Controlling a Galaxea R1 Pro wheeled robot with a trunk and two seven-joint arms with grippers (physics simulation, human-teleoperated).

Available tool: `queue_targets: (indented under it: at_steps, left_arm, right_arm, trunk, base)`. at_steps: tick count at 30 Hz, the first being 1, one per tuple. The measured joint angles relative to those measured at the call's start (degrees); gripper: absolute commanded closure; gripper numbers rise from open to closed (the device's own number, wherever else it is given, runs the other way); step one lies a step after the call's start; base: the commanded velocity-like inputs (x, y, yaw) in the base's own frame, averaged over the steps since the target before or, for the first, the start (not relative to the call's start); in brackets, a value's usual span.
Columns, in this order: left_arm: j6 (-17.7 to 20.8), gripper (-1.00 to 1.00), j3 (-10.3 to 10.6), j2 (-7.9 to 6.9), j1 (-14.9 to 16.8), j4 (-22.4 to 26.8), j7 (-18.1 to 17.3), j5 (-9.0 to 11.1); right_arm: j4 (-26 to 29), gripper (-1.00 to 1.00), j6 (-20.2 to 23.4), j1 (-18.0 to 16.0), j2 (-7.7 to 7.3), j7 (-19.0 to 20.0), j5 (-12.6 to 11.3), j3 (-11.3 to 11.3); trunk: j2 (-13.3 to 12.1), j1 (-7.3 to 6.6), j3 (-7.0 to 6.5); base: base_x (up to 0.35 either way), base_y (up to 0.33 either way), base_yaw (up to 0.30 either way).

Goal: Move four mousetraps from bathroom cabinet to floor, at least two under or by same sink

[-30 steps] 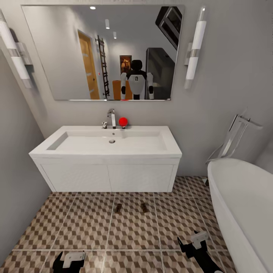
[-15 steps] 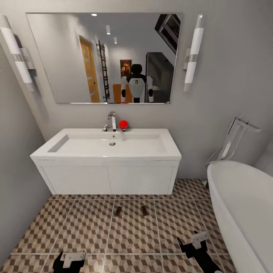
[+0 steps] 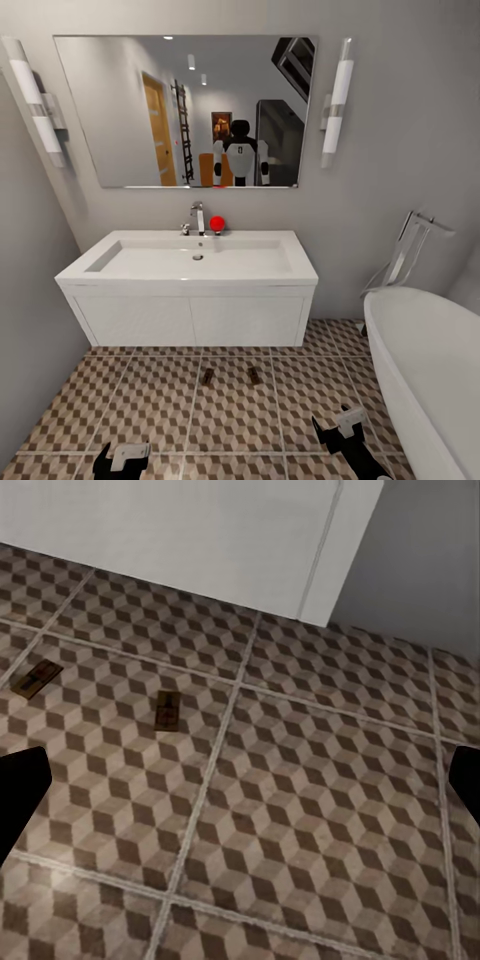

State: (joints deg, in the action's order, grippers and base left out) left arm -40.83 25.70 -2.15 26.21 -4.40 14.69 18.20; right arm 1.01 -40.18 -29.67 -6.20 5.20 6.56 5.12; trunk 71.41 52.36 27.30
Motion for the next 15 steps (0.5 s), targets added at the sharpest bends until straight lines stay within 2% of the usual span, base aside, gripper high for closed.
queue_targets:
  at_steps: [15]
  left_arm:
    - [0.08, -1.0, 0.0, 0.01, 0.0, 0.0, 0.0, 0.0]
  right_arm:
    - [0.0, -1.0, -0.03, 0.0, -0.03, 0.0, 0.0, -0.02]
  trunk:
    - [0.0, 0.0, -1.21]
  base:
    - [0.0, 0.0, 0.0]
